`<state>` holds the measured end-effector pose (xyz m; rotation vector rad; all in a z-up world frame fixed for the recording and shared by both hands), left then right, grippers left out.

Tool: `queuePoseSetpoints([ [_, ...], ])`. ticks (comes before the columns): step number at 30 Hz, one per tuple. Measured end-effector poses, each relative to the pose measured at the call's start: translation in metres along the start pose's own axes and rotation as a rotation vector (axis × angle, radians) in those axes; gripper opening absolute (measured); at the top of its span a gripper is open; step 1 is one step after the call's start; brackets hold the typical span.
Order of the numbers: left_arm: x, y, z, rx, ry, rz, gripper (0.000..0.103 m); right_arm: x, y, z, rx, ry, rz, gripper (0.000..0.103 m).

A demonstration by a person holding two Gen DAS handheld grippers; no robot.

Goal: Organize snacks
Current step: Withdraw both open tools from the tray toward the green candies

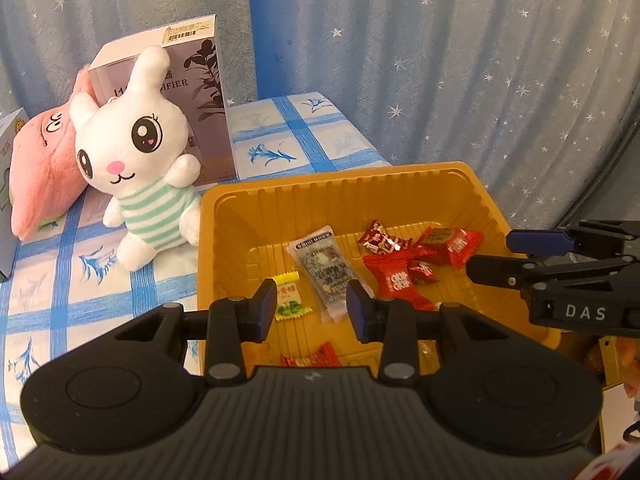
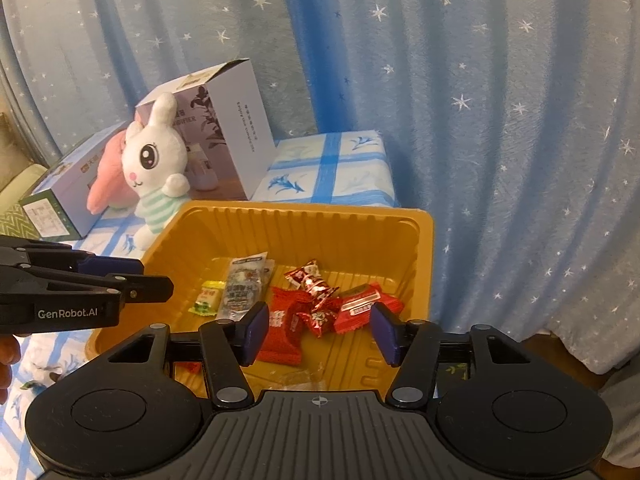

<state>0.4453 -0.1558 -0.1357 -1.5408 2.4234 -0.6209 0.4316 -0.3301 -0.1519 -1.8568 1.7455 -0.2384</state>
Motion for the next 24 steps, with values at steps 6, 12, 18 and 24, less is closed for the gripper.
queuePoseSetpoints([
  [6,0.003,0.015,-0.016,0.008,0.016,-0.008,0.035,-0.009,0.007,-0.015,0.016,-0.021,0.002,0.058],
  [12,0.005,0.037,-0.037,0.026,0.034,-0.033,0.035,-0.017,0.02,-0.036,0.035,-0.039,0.01,0.06],
  [18,0.002,0.07,-0.064,0.048,0.028,-0.071,0.035,-0.024,0.043,-0.058,0.043,-0.039,0.006,0.062],
  [24,-0.008,0.111,-0.09,0.056,0.0,-0.117,0.035,-0.035,0.072,-0.078,0.038,-0.053,0.002,0.065],
])
Point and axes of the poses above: each gripper's, at about its wrist camera, not at the fingertips, and z roughly the way its jaws point, x to its right, y to its underside, the point moved 8 cm from there along z, roughly the way its jaws point, and after that the axes turned 12 degrees about -x, right-handed, at the moved point
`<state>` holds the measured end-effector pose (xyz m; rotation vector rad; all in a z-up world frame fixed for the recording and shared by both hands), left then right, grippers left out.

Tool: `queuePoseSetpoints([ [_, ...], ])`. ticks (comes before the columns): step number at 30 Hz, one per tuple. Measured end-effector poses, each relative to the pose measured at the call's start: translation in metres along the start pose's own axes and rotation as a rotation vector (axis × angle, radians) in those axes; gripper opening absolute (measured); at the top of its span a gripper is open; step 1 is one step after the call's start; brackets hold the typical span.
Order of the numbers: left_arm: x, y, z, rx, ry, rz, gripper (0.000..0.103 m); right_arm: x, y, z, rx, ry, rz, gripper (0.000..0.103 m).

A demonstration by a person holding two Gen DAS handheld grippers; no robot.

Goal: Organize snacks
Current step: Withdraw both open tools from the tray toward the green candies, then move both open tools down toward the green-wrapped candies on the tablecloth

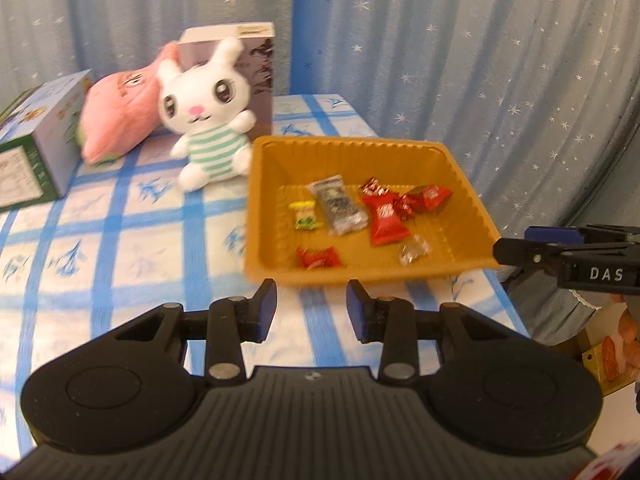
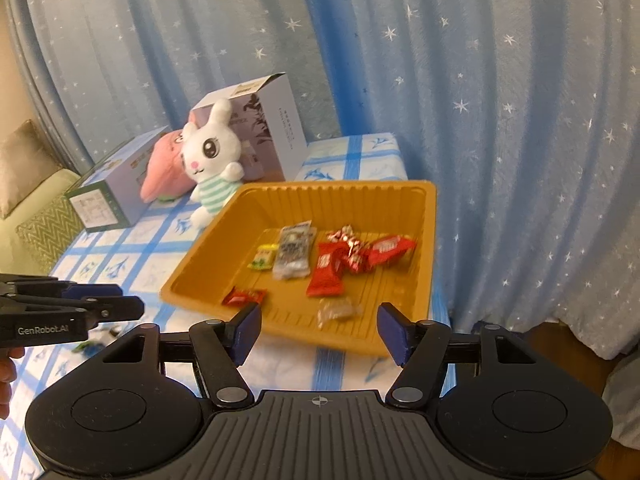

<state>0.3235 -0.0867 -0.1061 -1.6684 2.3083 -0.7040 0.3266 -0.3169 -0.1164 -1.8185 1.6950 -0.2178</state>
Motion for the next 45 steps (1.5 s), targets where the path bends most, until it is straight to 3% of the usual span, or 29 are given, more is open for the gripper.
queuePoseSetpoints([
  [21,-0.055,0.133,-0.063,-0.047,-0.093,-0.158,0.035,-0.074,0.094,-0.024,-0.091,-0.073,-0.101,0.068],
  [45,-0.129,0.19,-0.089,-0.063,-0.164,-0.265,0.036,-0.185,0.13,0.032,-0.202,-0.167,-0.253,0.068],
])
Point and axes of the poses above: each gripper's, at about its wrist camera, not at the fingertips, and z roughly the way its jaws point, x to its right, y to its underside, the point moved 8 cm from there along z, roughly the way its jaws point, and after that the axes turned 12 degrees about -x, right-handed, at the moved point
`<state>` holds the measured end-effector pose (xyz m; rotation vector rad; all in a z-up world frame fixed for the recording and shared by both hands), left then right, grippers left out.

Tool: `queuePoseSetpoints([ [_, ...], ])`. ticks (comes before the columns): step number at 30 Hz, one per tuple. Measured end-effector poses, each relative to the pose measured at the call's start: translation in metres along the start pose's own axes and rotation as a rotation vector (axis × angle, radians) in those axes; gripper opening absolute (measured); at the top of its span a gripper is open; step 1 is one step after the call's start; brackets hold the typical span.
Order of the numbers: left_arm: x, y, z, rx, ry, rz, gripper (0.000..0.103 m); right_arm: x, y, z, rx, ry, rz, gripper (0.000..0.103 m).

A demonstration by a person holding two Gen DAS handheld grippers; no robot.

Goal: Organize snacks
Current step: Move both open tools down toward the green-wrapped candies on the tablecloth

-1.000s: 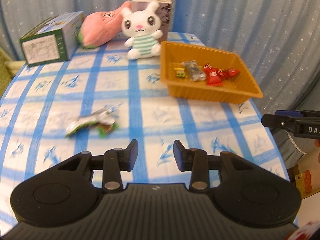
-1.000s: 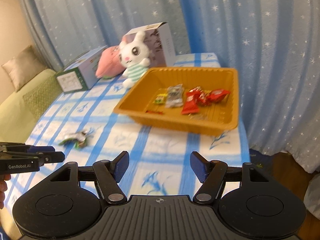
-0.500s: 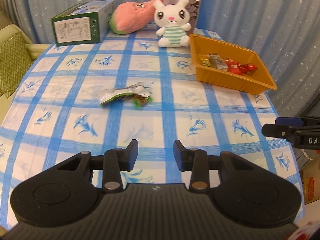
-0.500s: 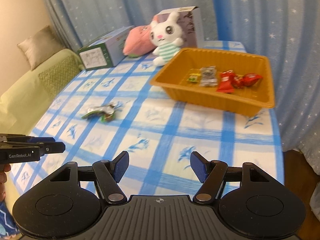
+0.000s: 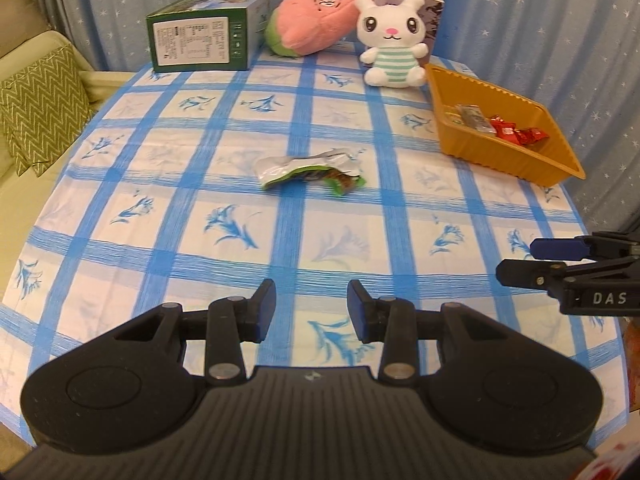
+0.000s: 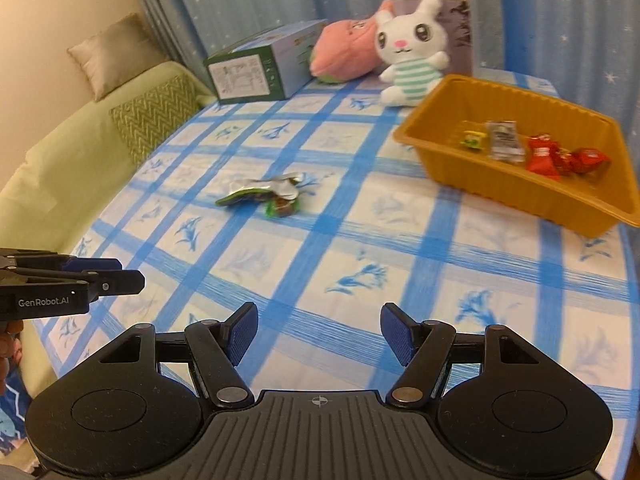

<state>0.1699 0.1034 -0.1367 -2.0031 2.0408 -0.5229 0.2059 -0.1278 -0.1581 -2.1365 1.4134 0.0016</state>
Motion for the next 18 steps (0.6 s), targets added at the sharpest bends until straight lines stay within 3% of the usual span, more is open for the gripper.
queuePoseSetpoints([
  [18,-0.036,-0.035,0.028,0.016,-0.009,0.088,0.04,-0.024,-0.041,0.05,-0.002,0.027,0.008,0.068],
])
Point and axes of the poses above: each gripper's, at about its wrist camera, not at the fingertips, and z roughly the way its jaws point, x to its right, y to its underside, the point moved 8 cm from there along z, roughly the way its jaws point, and after that the axes turned 12 degrees about -x, right-handed, at the moved point
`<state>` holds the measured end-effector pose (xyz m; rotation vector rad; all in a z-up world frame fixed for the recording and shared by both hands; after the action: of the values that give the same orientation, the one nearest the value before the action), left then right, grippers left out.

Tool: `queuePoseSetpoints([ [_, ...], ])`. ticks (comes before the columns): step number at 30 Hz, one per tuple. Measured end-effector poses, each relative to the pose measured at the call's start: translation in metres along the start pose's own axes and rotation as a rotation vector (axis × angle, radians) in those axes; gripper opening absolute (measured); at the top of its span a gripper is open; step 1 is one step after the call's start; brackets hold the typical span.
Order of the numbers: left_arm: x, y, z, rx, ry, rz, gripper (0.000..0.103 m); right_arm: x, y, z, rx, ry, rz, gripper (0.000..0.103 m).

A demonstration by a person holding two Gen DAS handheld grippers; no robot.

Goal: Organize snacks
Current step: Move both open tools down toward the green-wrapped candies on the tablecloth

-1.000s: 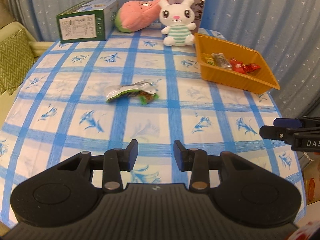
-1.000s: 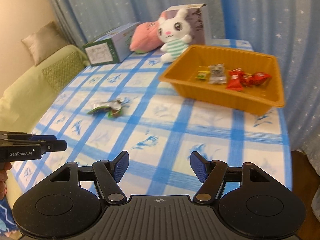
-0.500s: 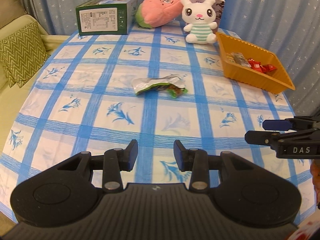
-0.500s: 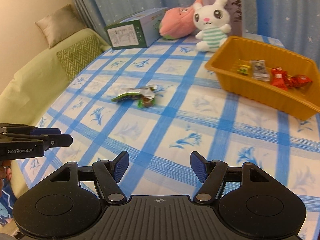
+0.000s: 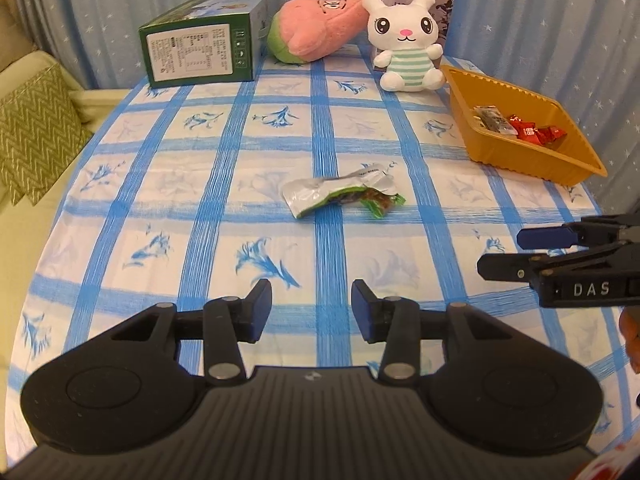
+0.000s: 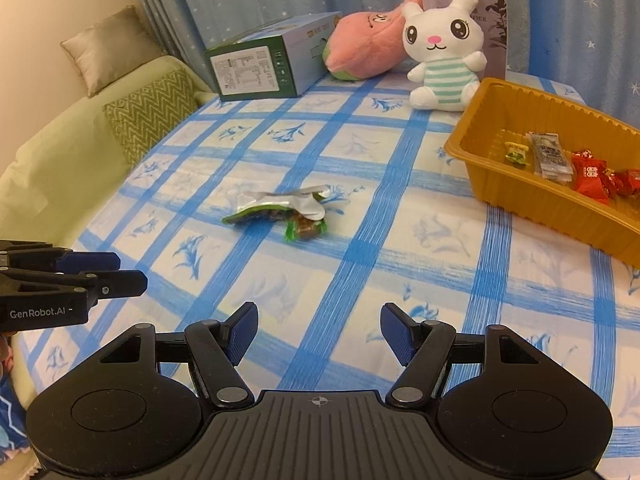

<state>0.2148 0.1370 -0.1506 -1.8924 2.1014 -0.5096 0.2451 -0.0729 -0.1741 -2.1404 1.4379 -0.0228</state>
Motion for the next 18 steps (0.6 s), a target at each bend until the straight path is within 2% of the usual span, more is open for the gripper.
queuePoseSetpoints([
  [4,-0.002,-0.011,0.011,0.006,0.007,0.063,0.041,0.008,-0.008,0.007,0.004,0.016,0.042,0.068],
  [10,0.005,-0.035,0.031,0.034,0.001,0.223,0.045,0.026,-0.018,0.012,0.012,0.043,0.118,0.068],
  [18,0.016,-0.064,0.072,0.02,-0.006,0.387,0.046,0.047,-0.016,0.013,0.009,0.083,0.2,0.068],
])
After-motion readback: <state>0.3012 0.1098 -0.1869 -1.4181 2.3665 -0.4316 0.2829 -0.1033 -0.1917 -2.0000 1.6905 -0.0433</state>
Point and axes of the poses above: each gripper's, at about its wrist camera, not at the fingertips, and z roughly the way its jaws point, x to its right, y to its underside, the point moved 8 cm from there along z, roughly the way its jaws point, and after that the axes turned 12 degrees about -x, right-handed, at the moved point
